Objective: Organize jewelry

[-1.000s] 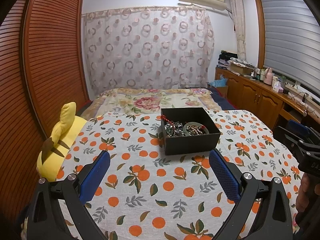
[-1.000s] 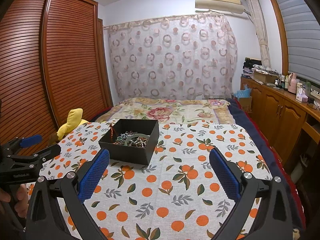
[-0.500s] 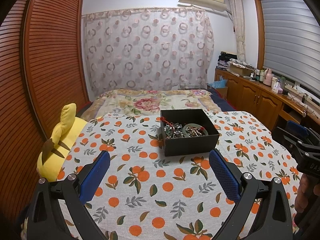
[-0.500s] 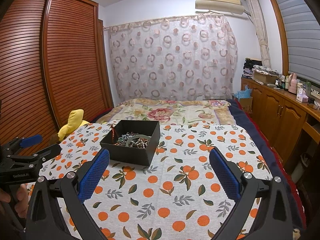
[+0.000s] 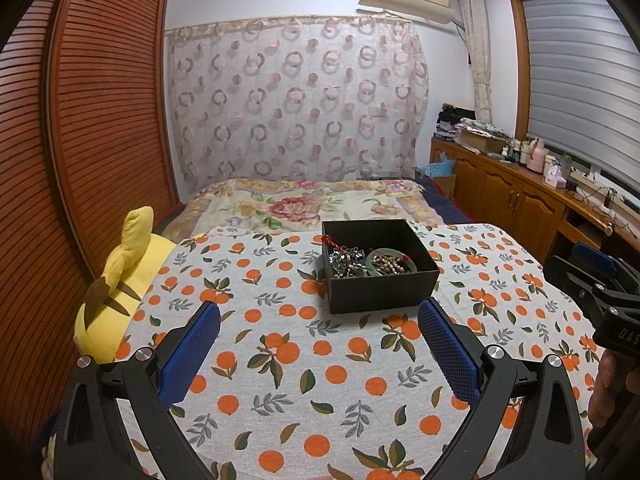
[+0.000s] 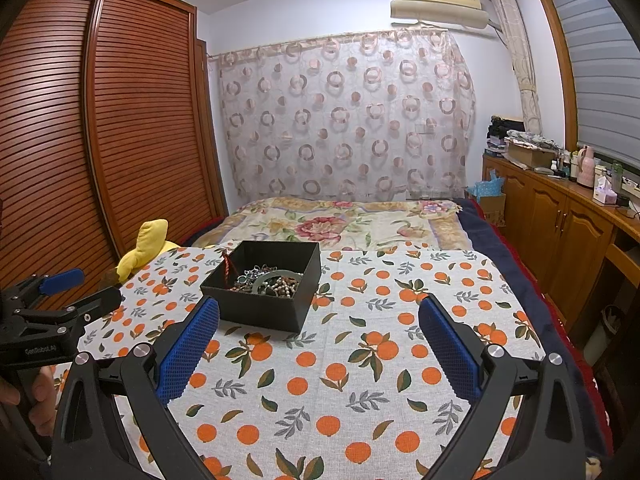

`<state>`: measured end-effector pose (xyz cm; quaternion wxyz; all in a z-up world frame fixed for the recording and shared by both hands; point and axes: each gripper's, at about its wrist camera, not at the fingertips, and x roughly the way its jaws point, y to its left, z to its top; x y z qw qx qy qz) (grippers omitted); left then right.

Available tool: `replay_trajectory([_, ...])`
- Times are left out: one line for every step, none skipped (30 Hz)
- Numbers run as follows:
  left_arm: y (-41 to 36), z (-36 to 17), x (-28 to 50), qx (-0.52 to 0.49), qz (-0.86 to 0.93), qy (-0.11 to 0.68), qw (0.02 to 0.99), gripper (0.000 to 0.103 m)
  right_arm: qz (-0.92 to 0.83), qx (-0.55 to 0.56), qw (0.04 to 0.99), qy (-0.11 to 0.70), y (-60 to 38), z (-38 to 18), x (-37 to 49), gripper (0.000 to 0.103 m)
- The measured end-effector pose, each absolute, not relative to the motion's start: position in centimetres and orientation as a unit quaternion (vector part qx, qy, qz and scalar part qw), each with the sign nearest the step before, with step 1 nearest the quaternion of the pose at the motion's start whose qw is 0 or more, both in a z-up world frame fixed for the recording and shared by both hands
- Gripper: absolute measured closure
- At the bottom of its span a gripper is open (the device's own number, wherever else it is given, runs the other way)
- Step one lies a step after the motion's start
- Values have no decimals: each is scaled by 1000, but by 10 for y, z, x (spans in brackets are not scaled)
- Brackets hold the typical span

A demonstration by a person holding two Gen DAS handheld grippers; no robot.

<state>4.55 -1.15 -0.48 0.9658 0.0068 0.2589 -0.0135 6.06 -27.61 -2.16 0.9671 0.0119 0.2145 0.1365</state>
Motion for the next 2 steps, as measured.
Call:
replay_trajectory([-12,-3,46,7,-13,258,966,8,136,12,967,214,-276,-22,61,2])
replay_trajectory([-13,-3,46,8,-13,259,966,8,136,12,967,215,-276,-22,61,2])
